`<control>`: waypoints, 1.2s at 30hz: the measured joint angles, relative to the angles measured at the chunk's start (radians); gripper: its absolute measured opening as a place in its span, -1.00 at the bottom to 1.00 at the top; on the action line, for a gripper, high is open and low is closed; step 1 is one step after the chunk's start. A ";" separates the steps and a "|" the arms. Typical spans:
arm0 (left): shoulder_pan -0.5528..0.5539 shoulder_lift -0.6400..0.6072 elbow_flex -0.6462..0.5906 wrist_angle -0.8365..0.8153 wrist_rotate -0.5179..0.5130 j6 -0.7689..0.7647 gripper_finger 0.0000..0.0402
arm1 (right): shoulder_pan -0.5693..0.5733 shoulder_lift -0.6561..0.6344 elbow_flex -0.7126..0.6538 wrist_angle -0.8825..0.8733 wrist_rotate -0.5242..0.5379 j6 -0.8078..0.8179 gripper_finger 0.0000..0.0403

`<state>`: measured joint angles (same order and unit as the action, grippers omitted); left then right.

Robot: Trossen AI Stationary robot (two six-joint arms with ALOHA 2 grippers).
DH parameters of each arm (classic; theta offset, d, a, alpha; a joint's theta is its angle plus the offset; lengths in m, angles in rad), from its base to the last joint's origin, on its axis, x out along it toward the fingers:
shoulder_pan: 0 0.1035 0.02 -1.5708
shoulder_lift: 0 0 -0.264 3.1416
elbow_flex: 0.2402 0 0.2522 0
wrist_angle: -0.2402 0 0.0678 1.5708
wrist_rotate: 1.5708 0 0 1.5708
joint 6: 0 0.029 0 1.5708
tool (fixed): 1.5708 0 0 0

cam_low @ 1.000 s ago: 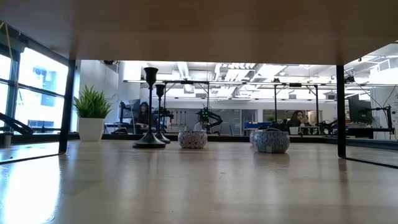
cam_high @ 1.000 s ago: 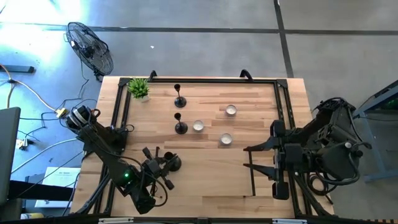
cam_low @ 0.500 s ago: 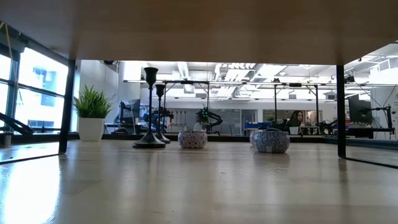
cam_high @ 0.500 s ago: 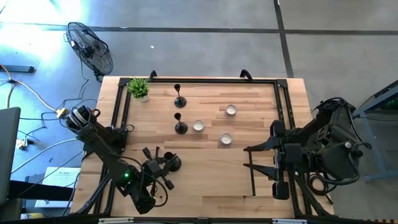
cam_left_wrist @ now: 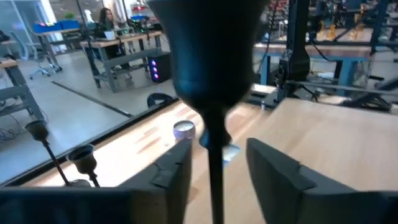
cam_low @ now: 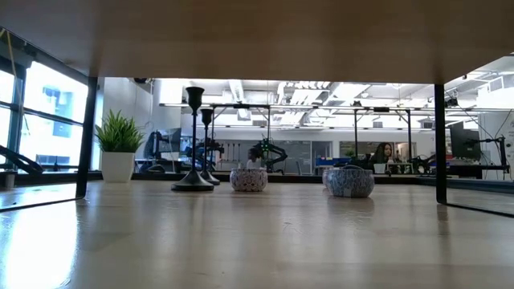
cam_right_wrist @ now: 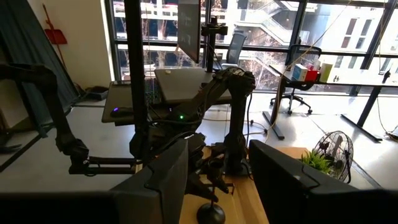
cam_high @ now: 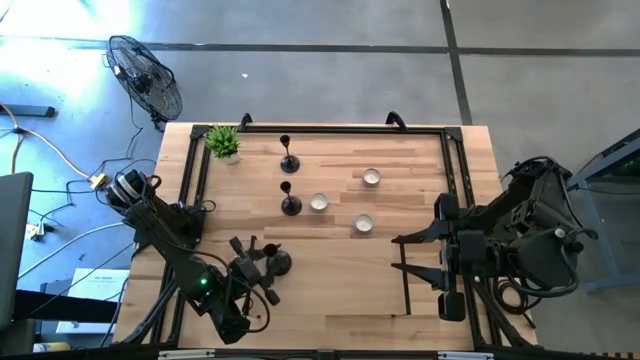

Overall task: Pick & Place candle stick holders
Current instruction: Put the red scented candle on the shelf

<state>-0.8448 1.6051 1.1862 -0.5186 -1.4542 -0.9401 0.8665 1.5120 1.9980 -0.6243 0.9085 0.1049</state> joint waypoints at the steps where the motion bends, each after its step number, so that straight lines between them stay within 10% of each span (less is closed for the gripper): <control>1: 0.000 0.000 0.000 0.000 0.014 0.000 -0.13 | 0.000 0.000 0.000 0.000 0.000 0.000 -0.18; 14: 0.000 -0.014 0.000 0.000 0.047 0.033 0.47 | 0.000 0.000 0.000 0.000 0.000 0.011 -0.18; 36: -0.002 -0.076 0.001 -0.007 0.159 0.117 0.59 | 0.000 0.000 0.000 0.000 -0.002 0.011 -0.18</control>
<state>-0.8467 1.5286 1.1870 -0.5252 -1.2956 -0.8230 0.8665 1.5120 1.9980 -0.6243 0.9063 0.1162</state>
